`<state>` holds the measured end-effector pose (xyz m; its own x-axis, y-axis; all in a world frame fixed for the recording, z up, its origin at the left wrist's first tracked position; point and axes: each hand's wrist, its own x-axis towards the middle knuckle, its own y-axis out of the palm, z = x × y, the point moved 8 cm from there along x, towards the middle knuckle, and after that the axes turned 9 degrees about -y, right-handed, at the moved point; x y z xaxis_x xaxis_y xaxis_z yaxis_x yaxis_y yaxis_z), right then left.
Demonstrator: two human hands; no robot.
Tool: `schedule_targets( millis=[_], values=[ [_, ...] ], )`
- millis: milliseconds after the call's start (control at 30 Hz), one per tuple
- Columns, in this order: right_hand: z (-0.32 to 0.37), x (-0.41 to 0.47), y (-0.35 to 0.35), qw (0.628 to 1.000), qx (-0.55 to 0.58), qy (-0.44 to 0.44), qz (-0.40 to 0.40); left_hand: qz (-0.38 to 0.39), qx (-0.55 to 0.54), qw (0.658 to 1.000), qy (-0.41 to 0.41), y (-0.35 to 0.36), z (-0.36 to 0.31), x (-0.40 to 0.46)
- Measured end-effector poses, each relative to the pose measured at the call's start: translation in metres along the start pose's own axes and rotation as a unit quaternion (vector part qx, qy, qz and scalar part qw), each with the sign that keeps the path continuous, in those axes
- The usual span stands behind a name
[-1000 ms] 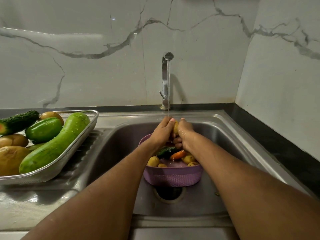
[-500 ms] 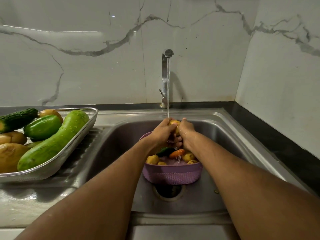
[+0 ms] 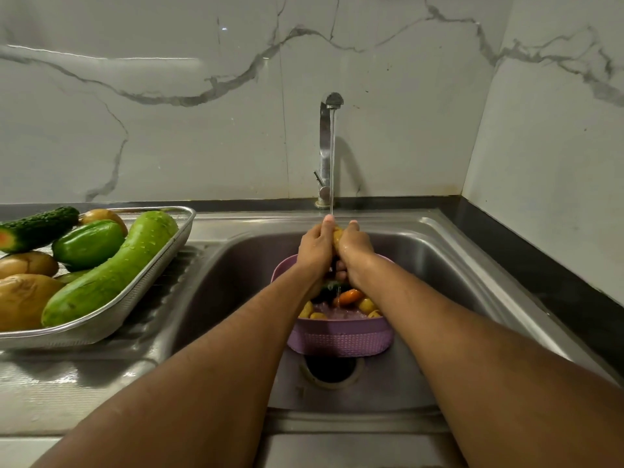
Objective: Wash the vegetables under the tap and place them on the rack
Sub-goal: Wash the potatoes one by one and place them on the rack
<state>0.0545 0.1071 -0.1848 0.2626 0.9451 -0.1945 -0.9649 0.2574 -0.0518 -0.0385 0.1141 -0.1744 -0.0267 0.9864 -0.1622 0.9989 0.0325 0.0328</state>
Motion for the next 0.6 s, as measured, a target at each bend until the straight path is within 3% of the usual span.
schedule_targets(
  millis=[100,200,333,433,600],
  values=[
    [0.000,0.004,-0.002,0.998,0.054,0.014,0.013,0.070,0.037,0.997,0.026,0.002,-0.006,-0.004],
    [-0.003,0.007,-0.007,0.996,0.082,0.031,0.010,0.151,-0.004,0.988,-0.014,0.005,-0.002,-0.005],
    [-0.004,0.005,-0.011,0.993,0.109,0.046,0.009,0.194,-0.011,0.981,-0.031,0.007,0.000,-0.009],
    [-0.005,0.004,-0.010,0.992,0.112,0.052,0.035,0.176,-0.006,0.984,-0.017,0.003,0.001,-0.007],
    [-0.004,0.009,-0.016,0.997,0.071,0.027,0.023,0.050,0.040,0.996,0.060,0.003,-0.004,-0.004]
  ],
)
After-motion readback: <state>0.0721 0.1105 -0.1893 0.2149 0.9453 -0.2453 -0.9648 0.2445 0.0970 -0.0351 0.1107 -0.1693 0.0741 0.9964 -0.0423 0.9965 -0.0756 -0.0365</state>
